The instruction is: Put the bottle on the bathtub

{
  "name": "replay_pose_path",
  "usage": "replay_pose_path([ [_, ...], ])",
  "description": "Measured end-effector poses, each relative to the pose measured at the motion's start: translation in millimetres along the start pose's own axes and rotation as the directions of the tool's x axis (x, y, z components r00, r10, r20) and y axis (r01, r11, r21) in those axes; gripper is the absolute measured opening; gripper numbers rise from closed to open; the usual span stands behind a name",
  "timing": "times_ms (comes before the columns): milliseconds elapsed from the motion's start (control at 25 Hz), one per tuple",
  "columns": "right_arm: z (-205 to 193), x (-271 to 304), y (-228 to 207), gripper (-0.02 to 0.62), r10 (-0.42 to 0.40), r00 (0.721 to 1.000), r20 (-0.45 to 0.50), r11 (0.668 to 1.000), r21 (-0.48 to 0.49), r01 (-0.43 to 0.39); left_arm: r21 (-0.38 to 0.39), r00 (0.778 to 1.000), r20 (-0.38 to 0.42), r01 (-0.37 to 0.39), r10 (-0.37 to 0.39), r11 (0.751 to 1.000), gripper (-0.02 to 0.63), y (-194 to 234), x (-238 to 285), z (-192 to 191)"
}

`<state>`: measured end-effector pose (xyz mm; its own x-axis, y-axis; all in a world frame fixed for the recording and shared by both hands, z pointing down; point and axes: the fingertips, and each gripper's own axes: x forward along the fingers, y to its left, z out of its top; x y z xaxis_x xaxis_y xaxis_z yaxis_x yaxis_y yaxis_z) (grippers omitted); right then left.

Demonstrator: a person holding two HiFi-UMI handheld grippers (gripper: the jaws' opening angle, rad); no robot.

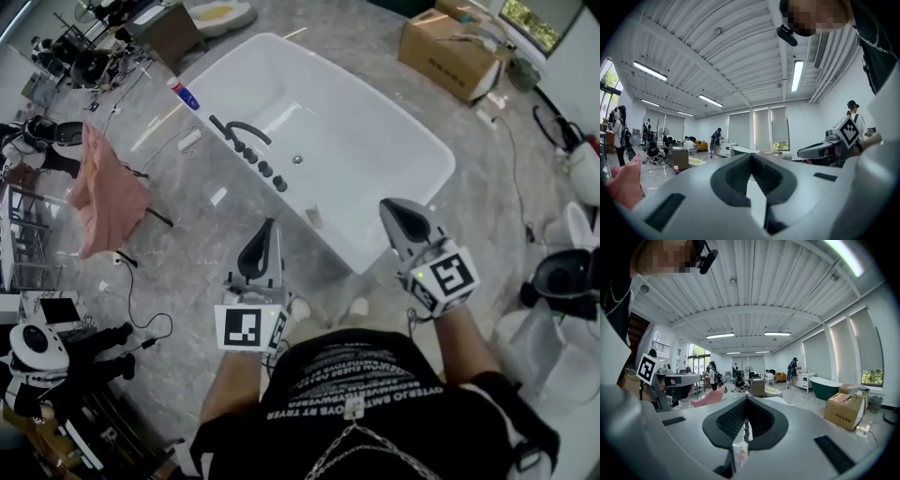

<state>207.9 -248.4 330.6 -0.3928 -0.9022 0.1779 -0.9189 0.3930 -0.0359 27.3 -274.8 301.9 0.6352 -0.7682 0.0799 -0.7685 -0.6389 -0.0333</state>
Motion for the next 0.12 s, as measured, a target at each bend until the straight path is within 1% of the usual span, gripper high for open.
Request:
replay_pose_path([
  [120, 8.5, 0.3, 3.1, 0.0, -0.024, 1.0, 0.008, 1.0, 0.001, 0.024, 0.016, 0.999, 0.011, 0.031, -0.031, 0.999, -0.005, 8.2, 2.2, 14.2],
])
